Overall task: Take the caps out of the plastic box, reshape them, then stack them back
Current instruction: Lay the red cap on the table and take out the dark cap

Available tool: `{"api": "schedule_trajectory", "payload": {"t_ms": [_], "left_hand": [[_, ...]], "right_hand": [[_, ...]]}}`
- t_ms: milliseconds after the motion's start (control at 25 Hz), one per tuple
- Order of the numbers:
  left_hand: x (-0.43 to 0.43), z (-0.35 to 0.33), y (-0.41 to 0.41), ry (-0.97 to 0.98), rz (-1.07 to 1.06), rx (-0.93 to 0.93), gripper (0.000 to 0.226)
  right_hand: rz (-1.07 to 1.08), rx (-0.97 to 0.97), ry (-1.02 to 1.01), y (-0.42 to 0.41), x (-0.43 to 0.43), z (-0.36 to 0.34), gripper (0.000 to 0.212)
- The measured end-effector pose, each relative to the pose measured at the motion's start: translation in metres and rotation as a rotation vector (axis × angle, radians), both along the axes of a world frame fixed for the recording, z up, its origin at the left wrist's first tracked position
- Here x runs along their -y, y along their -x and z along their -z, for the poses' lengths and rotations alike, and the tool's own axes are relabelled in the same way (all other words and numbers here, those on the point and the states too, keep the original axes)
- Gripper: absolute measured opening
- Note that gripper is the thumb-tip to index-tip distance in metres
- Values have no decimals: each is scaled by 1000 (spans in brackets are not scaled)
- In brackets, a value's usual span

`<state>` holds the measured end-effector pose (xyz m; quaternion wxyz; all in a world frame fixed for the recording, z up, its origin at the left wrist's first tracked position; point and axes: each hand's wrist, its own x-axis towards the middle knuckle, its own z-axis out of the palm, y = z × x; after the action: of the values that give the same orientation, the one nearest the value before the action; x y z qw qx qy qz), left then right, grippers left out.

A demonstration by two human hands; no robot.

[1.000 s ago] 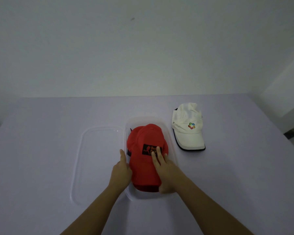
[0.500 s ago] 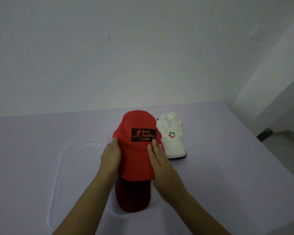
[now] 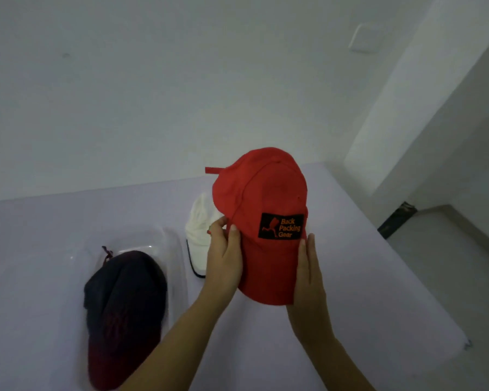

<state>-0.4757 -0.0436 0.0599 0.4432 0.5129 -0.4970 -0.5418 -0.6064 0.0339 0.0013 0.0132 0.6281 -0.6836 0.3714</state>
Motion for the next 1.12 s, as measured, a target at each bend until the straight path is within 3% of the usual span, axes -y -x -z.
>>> {"api": "schedule_trajectory", "payload": {"t_ms": [80,240,440,560,680,840,920,1000,1120], "left_hand": [[-4,29,45,-53,29,44,30],[-17,95,96,-105,87,199,22],[-34,147,122,-232,104,311,39],[-39,166,128,-238,162,407,49],[-39,174,134,-258,211,517,54],[-37,144,123,-60,185,571,44],[-28,113,108,17,149,506,47],[-13,83,81,41,81,479,49],[7,50,15,56,-82,495,48]], "right_hand": [[-7,-24,-97,49,-9,26,60],[-23,-69,-263,114,-21,82,58],[-75,-57,-500,140,-32,128,52],[-75,-25,-529,149,-38,149,52],[-152,26,-601,162,-41,156,73],[-283,-52,-777,173,-37,120,113],[-225,-42,-756,159,-24,91,112],[-176,-30,-618,124,-1,63,95],[-273,-107,-430,46,42,30,66]]}}
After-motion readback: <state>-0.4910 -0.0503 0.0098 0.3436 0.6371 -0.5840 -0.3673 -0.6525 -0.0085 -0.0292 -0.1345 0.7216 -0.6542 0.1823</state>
